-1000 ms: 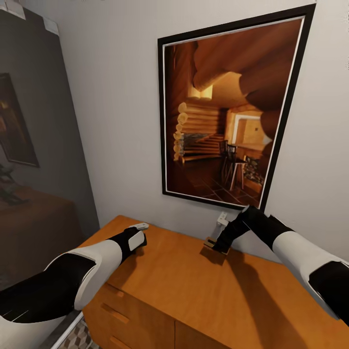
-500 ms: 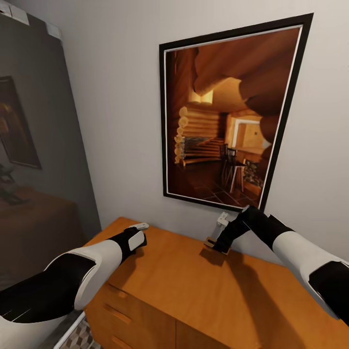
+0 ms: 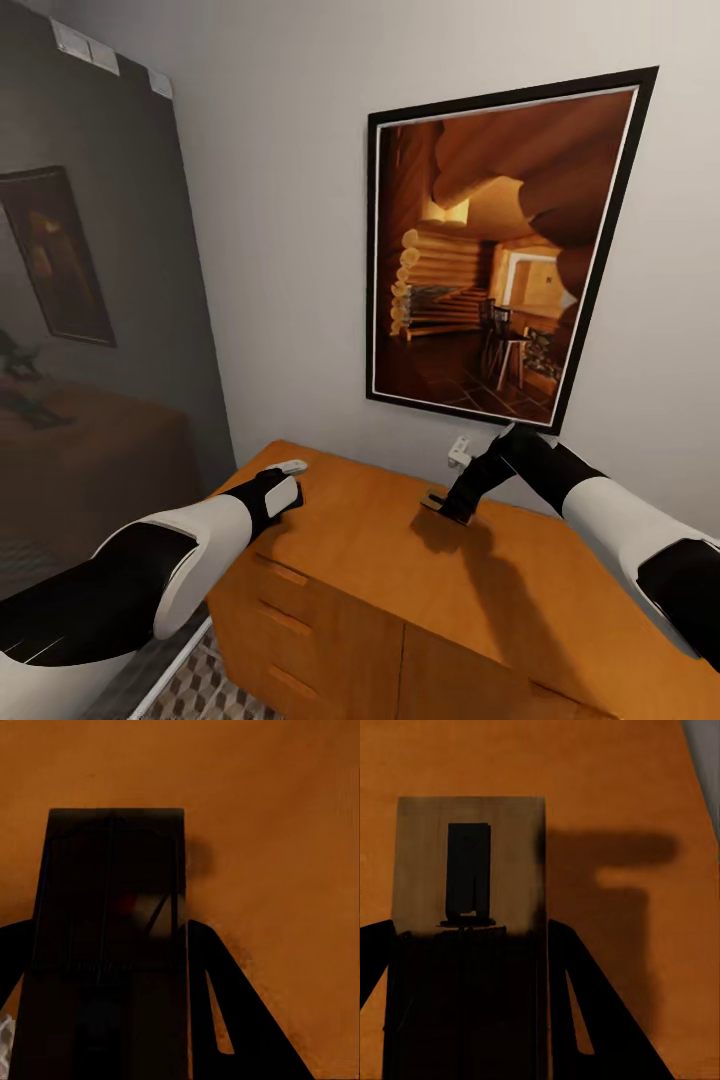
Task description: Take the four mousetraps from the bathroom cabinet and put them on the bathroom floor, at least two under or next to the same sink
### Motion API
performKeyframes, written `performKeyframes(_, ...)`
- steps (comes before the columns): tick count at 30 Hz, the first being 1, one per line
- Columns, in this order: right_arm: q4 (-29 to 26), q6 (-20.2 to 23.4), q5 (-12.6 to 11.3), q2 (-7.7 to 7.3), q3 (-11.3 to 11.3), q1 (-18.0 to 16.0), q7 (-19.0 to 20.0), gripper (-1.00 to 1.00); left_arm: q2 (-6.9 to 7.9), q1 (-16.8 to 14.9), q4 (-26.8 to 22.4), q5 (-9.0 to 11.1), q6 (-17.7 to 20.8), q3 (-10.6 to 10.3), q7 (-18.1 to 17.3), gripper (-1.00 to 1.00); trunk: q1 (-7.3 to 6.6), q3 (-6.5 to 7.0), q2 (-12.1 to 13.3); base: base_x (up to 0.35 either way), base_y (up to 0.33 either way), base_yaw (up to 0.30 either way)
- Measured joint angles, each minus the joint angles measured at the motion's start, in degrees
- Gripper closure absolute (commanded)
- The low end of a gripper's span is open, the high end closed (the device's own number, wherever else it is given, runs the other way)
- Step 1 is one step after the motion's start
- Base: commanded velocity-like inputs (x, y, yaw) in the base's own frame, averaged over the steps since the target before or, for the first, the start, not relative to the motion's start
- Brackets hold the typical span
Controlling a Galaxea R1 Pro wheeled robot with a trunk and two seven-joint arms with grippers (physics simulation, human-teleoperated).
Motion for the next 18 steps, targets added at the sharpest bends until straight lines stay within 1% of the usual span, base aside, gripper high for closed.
performKeyframes(14,0.0,0.0,0.0,0.00,0.0,0.0,0.0,1.00,0.00,0.0,0.0,0.0,0.0,0.0,0.0,1.00,-3.08,2.53,5.6,-0.170,0.233,0.000)
performKeyframes(18,0.0,0.0,0.0,0.01,0.0,0.0,0.0,1.00,0.01,0.0,0.0,0.0,0.0,0.0,0.0,1.00,-3.98,3.24,7.2,-0.058,0.113,0.000)
